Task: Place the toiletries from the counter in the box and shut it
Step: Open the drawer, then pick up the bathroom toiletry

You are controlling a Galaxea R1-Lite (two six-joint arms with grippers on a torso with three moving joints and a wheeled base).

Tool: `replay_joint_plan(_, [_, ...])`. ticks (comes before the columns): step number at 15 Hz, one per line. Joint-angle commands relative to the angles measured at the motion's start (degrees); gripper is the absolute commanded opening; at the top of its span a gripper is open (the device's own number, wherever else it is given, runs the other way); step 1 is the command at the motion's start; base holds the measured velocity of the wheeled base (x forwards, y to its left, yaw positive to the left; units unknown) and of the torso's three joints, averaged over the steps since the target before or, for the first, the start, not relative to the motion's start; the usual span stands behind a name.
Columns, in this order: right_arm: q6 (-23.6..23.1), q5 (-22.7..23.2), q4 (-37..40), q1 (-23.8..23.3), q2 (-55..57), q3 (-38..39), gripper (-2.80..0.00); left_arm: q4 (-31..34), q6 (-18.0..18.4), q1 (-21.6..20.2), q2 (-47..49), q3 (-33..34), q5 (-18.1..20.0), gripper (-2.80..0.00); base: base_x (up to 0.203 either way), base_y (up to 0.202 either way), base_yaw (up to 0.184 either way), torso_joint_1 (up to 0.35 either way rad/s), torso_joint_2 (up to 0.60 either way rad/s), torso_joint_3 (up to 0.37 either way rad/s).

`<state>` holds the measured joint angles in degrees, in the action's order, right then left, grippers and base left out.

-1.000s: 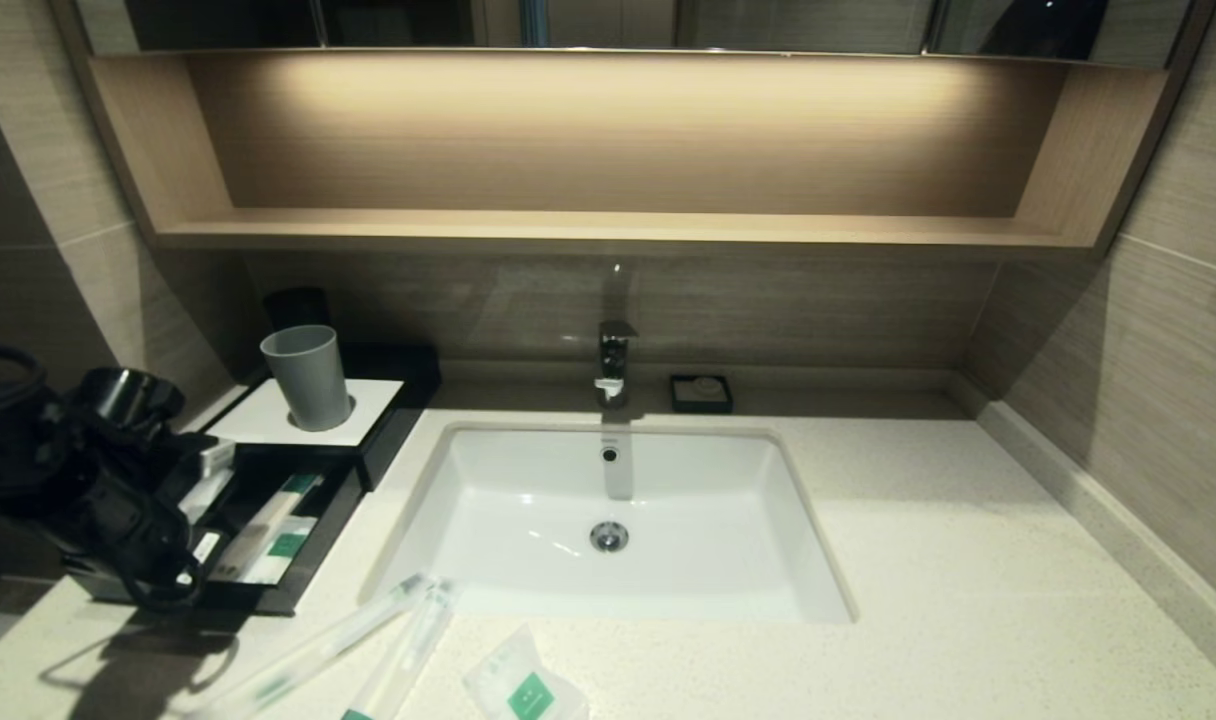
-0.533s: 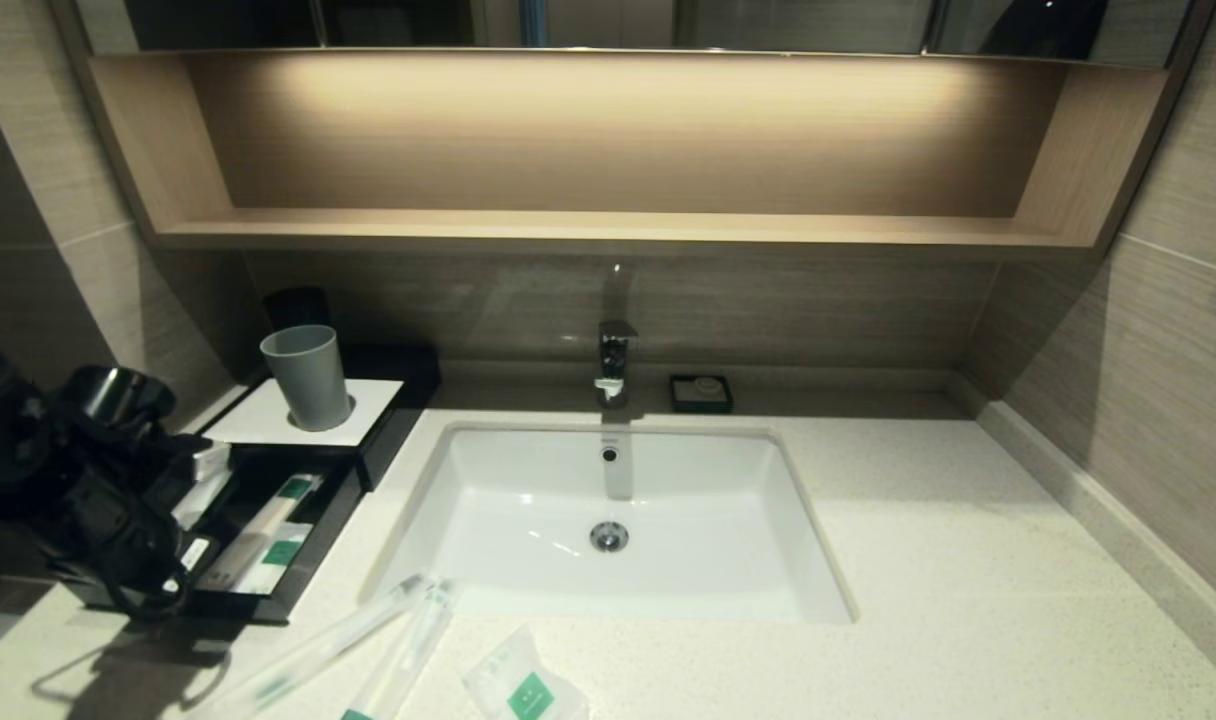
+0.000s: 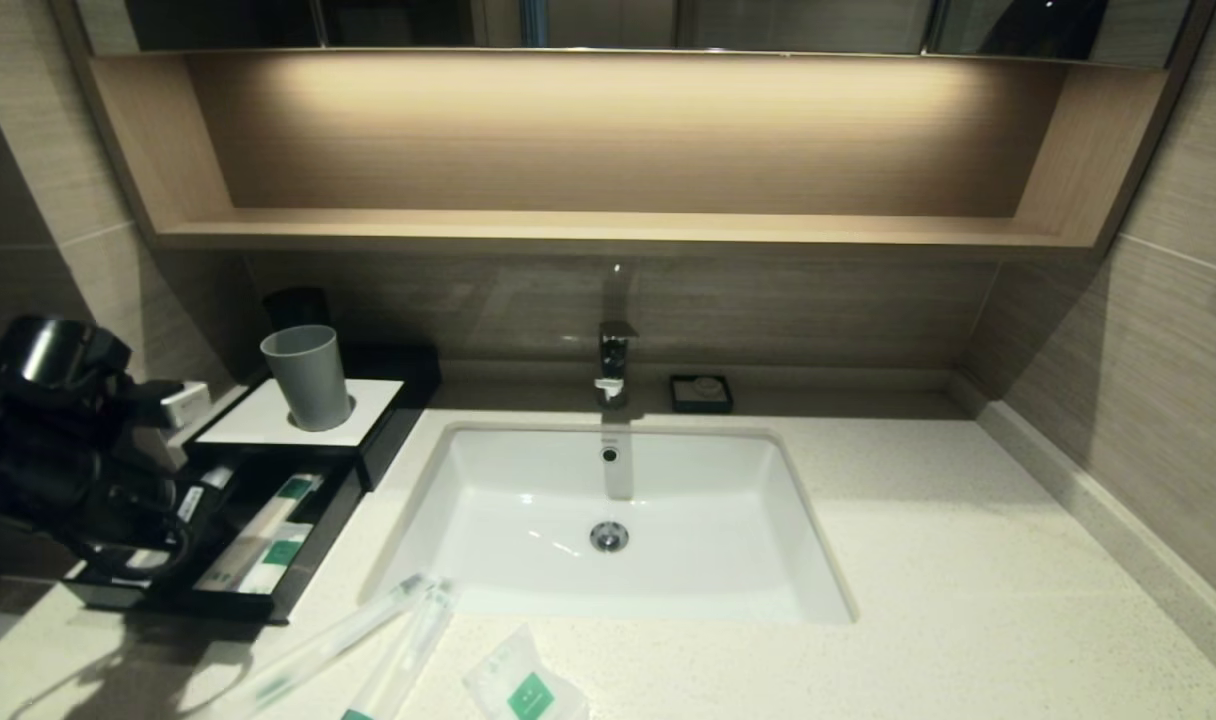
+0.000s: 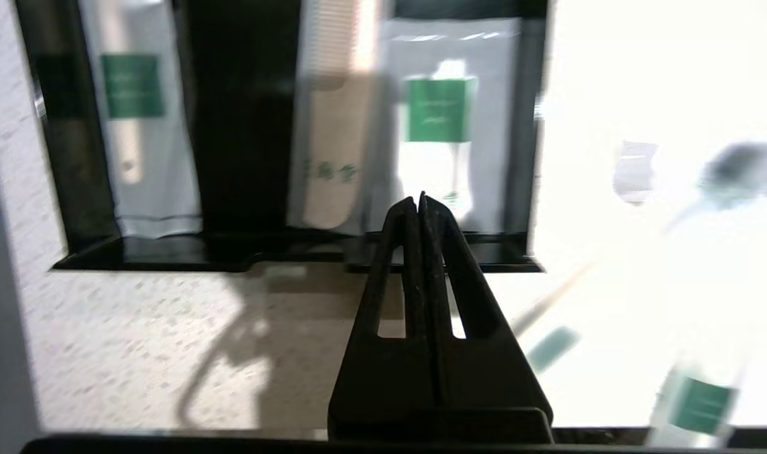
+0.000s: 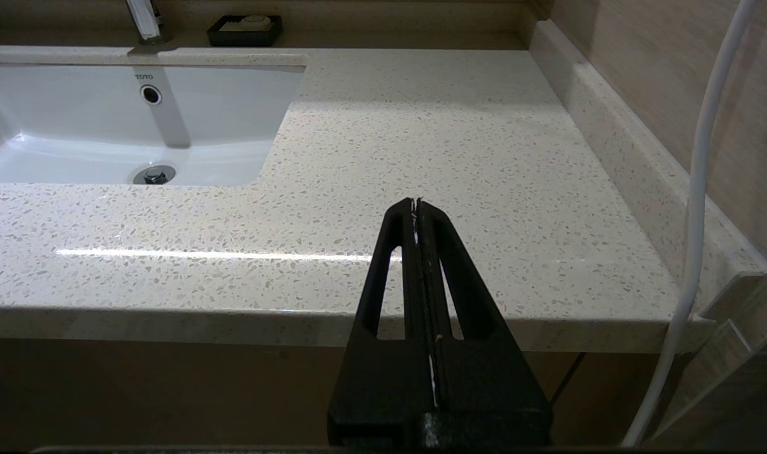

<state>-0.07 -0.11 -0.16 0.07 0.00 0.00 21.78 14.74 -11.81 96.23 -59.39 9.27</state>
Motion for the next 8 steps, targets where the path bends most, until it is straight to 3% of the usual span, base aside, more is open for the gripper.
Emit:
replay_joint_plan(1, [0.0,0.0,0.0,0.0,-0.1,0.1,-2.80,0.6,0.0,0.3,-4.4,0.6,6.3,-2.80,0.000,0.000,0.000,0.000,0.00,0.000])
replay_joint_plan(5, [0.0,0.0,0.0,0.0,-0.1,0.0,-2.80,2.7,0.3,0.9,-9.1,1.8,14.0,-2.80,0.000,0.000,0.000,0.000,0.00,0.000])
replay_joint_plan(8, [0.0,0.0,0.0,0.0,-0.1,0.1,-2.80,4.8,1.4,6.0,-11.7,4.5,14.9,-2.80,0.000,0.000,0.000,0.000,0.00,0.000])
